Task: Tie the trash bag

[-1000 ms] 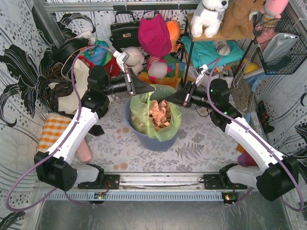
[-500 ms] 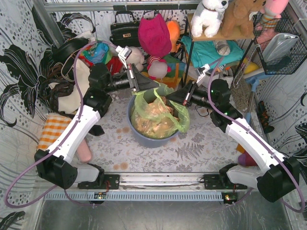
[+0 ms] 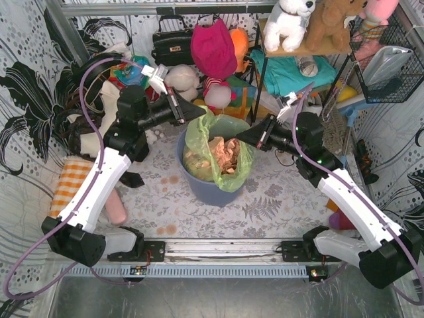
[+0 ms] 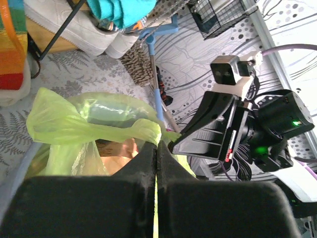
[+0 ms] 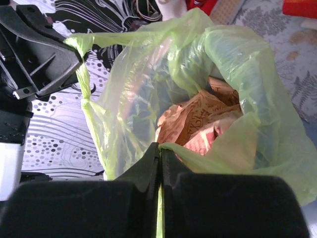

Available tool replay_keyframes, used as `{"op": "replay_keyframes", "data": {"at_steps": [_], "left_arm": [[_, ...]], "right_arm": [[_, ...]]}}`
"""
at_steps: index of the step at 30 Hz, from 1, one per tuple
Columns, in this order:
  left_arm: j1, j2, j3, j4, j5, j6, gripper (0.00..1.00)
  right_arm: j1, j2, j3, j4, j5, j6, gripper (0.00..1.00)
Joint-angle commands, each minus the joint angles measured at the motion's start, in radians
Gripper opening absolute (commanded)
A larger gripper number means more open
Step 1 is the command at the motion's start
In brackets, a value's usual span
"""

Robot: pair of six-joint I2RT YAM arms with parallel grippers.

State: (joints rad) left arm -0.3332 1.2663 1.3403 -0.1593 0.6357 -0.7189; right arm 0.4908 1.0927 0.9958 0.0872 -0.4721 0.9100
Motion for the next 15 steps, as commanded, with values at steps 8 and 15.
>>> {"op": "replay_keyframes", "data": {"at_steps": [8,15], "left_arm": [[0.006,-0.054,-0.114,0.019,0.046,0.096,0.0],[0.006,-0.159,-0.319,0.269,0.29,-0.016,0.0]], "right_arm": [[0.008,-0.123,-0.017,-0.157,0.117,-0.132,0.0],[0.008,-0.177,-0.042,-0.008,0.029,-0.103,0.0]]}}
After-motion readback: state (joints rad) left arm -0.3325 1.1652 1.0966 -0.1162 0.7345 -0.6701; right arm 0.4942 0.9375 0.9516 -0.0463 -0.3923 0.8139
